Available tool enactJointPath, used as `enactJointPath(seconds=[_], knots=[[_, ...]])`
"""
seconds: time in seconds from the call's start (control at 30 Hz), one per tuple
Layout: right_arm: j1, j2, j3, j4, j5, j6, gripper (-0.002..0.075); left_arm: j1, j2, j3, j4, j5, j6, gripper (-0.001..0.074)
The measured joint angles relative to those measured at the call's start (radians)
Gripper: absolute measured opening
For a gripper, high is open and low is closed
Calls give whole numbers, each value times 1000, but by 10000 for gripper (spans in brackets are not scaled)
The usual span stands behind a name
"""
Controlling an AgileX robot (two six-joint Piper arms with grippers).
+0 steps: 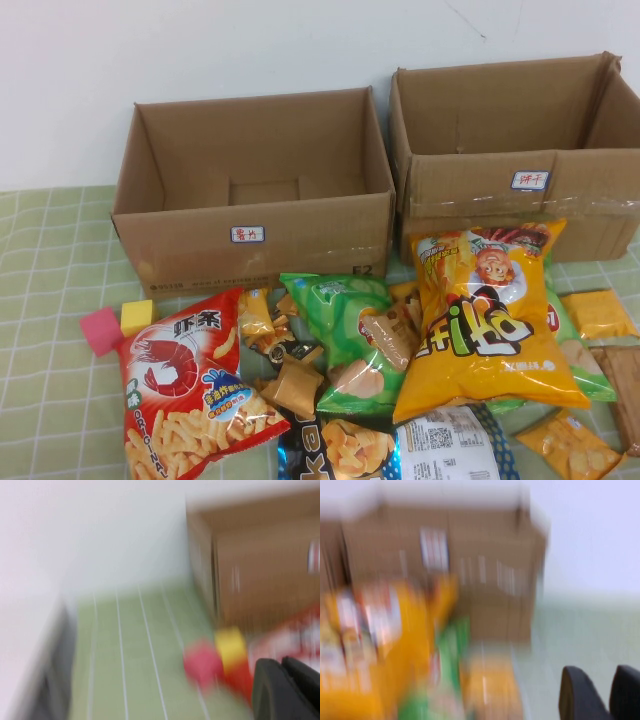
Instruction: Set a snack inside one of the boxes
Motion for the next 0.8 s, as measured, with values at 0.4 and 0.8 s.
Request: enactJointPath(seconds=[0.4,0.8], knots=[[0,0,-2,-12,-853,120,154,0,0,0,27,-700,-18,-1],[0,-2,-147,9,-645,313,154,0,6,-267,-198,-320,19,-1]])
